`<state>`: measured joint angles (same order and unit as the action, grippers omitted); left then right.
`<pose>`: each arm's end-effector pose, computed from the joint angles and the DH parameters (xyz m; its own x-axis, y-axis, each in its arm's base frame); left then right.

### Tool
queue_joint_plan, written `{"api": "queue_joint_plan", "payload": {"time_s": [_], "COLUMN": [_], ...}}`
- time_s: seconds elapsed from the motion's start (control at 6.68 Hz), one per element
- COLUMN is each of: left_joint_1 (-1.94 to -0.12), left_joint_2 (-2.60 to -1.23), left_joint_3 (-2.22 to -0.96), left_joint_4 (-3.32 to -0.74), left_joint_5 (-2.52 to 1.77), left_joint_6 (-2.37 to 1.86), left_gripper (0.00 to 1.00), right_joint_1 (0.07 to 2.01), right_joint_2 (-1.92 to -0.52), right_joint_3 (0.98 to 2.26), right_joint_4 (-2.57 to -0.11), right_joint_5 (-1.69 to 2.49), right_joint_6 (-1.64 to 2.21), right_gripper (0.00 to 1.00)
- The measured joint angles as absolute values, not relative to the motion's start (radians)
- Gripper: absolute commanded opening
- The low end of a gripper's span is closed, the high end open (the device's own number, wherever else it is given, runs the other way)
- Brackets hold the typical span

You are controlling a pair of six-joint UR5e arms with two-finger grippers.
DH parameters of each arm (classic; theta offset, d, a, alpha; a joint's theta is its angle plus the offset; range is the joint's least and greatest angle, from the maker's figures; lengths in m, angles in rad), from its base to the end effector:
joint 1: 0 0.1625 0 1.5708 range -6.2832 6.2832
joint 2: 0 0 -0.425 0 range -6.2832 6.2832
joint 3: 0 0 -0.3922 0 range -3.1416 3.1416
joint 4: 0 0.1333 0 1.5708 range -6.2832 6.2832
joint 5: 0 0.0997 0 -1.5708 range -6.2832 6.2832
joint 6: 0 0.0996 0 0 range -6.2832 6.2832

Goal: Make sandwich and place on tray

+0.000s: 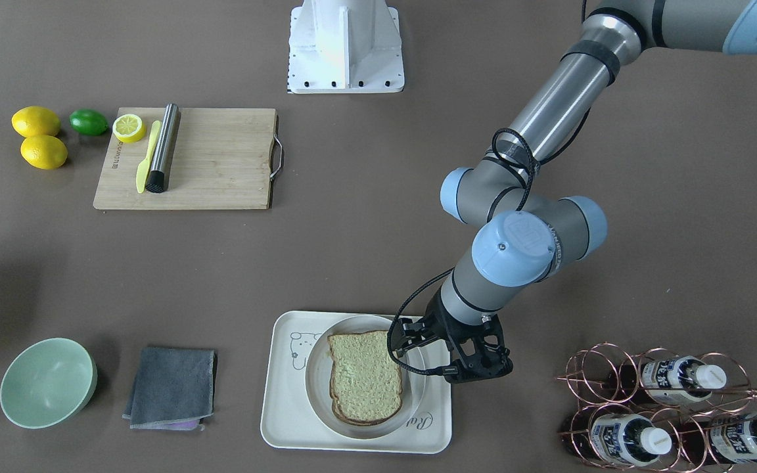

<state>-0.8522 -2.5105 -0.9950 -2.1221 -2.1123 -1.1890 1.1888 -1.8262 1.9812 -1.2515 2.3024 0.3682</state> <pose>0.4900 -0.6848 0.2467 0.5126 -0.1011 -0.8527 0.1995 0.9799 0.0038 -0.0882 -0.3985 0.5336 0.6574 -0.2258 0.7189 0.1018 0.9719 0.2122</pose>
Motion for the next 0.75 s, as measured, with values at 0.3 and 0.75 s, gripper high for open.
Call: {"api": "queue_joint_plan", "payload": {"time_s": [0.3,0.75], "left_joint_1": [-0.91,-1.03], "left_joint_2": [-2.292,-1.901], "left_joint_3": [-1.426,-1.994], "left_joint_4": [-1.772,-1.414], "left_joint_5": [-2.166,-2.177], "left_joint_6": [-0.964,-0.596], "left_gripper": [0.99,0.99], "right_joint_1": [1.189,1.187], "right_joint_2": [-1.826,-1.828], "right_joint_3": [1.976,1.966], "right_joint_4": [-1.255,-1.262], "right_joint_5": [2.294,2.263], "right_joint_6": [0.368,0.368], "right_gripper": [1.0,1.0]}}
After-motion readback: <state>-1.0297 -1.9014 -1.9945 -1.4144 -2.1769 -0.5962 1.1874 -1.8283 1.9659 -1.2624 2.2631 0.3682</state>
